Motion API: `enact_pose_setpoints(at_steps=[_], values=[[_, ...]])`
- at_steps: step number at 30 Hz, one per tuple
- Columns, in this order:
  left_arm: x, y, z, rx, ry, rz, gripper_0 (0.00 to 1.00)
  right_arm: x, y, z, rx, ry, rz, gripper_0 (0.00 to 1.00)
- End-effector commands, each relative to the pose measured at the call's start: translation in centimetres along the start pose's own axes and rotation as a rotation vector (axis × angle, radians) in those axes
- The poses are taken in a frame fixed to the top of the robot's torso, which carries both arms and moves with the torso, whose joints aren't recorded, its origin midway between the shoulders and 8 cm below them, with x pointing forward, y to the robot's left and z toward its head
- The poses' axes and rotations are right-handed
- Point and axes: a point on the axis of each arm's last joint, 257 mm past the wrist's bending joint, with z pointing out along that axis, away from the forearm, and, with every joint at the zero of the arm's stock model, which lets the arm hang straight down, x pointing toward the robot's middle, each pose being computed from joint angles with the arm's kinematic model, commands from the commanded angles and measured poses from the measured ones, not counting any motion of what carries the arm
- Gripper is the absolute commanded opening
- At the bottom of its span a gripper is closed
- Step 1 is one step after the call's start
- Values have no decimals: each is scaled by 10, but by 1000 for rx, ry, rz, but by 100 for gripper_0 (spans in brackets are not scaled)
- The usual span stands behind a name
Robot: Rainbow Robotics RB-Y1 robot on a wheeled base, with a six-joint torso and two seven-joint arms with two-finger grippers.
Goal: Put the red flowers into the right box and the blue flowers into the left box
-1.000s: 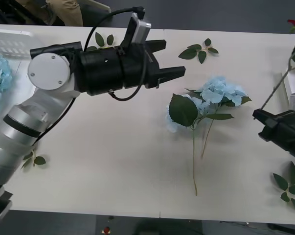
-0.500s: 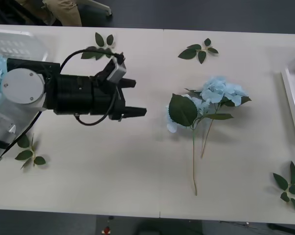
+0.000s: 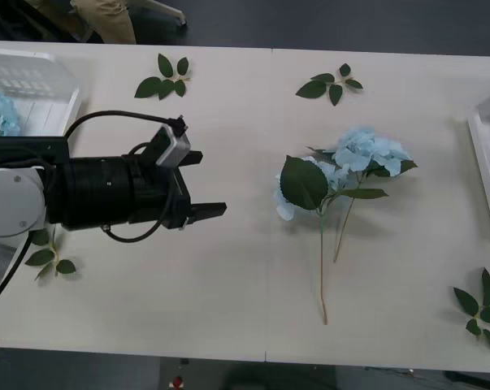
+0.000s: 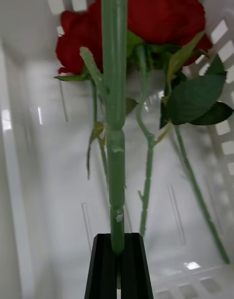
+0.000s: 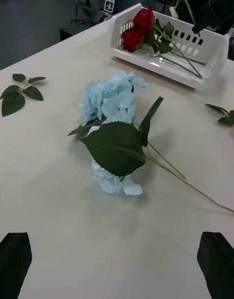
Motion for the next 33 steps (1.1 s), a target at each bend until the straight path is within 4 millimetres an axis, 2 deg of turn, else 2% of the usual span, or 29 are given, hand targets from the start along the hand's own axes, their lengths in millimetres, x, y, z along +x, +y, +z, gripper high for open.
enact_pose_setpoints(at_steps=[1, 4, 9, 13, 16, 23, 26, 27, 28, 29, 30, 33], values=[[-1, -7, -16, -39, -5, -6, 100, -15, -38, -16, 108, 35, -11, 0], [6, 2, -28, -90, 18, 0, 100, -8, -53, -23, 157, 89, -42, 0], [13, 17, -35, -140, 48, 19, 100, 7, -72, -32, 223, 168, -78, 0], [16, 12, -34, -122, 70, 20, 100, 16, -84, -33, 285, 206, -128, 0], [10, 9, -35, -118, 67, 31, 100, 19, -86, -30, 310, 216, -152, 0], [10, 9, -31, -121, 58, 15, 100, 18, -83, -24, 298, 212, -136, 0], [20, 9, -26, -112, 57, -27, 100, 16, -79, -20, 291, 208, -140, 1], [22, 10, -24, -109, 53, -42, 100, 15, -79, -19, 290, 207, -141, 5], [29, 9, -20, -93, 41, -76, 100, 13, -79, -19, 291, 203, -140, 17], [31, 9, -18, -90, 32, -83, 100, 13, -79, -18, 290, 202, -140, 24], [35, 9, -13, -77, 10, -96, 100, 12, -79, -18, 289, 200, -143, 41], [41, 7, 2, -12, -54, -147, 100, 11, -78, -18, 286, 197, -148, 74]])
